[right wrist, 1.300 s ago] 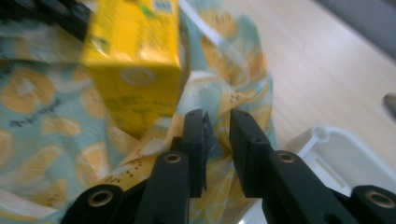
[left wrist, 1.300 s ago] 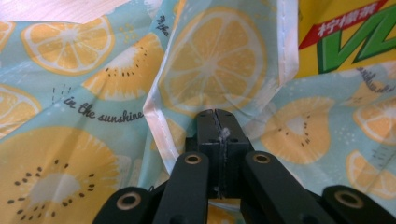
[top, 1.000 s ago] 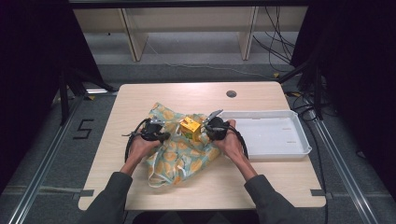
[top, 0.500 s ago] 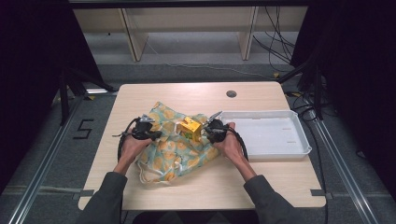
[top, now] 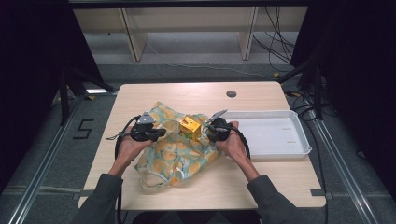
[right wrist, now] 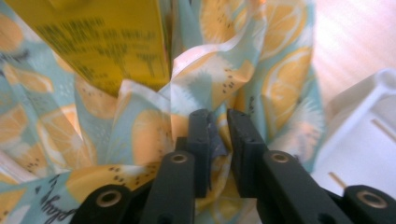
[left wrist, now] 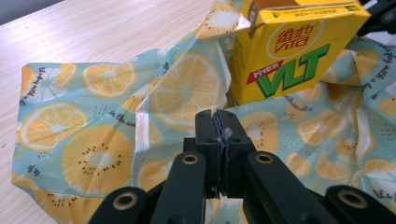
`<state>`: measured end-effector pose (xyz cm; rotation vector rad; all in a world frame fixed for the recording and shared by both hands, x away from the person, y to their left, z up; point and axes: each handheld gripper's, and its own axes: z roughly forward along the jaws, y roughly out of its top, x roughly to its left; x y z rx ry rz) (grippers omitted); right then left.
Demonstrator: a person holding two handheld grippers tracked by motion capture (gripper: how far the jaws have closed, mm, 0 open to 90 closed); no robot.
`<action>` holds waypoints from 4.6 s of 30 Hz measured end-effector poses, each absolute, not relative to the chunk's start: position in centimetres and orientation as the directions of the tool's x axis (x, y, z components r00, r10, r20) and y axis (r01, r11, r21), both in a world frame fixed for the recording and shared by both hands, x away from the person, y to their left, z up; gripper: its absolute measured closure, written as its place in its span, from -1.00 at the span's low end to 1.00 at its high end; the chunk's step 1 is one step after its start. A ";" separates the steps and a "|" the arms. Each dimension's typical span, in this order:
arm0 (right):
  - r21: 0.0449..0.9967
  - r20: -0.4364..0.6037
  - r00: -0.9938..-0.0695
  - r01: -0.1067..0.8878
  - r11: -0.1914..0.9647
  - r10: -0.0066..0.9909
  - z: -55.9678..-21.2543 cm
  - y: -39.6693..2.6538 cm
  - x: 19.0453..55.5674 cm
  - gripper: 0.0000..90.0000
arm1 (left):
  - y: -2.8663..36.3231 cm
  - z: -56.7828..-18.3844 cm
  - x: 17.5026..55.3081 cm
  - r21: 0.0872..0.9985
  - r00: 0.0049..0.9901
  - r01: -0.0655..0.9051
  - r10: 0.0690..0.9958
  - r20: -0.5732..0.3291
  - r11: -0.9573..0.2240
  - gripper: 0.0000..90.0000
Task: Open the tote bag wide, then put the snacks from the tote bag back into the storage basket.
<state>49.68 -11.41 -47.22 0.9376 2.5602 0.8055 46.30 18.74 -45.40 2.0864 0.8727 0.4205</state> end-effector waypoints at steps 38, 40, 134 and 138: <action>0.789 0.022 -0.811 0.374 0.488 0.585 -41.8 -10.0 47.4 -0.20 | 18.0 -43.7 38.3 0.826 0.732 0.417 0.679 -0.058 -0.379 -0.11; 0.797 -0.012 -0.821 0.337 0.501 0.571 -41.9 -9.9 47.7 -0.20 | 18.0 -43.7 37.8 0.825 0.734 0.411 0.678 -0.047 -0.387 -0.13; 0.701 -0.068 -0.862 0.317 0.639 0.502 -43.1 -5.3 50.0 0.15 | 17.9 -47.7 30.1 0.816 0.716 0.404 0.698 -0.001 -0.413 -0.47; 0.707 -0.052 -0.861 0.326 0.628 0.506 -42.2 -5.4 49.7 0.15 | 17.8 -47.7 30.0 0.817 0.705 0.422 0.709 -0.024 -0.392 -0.47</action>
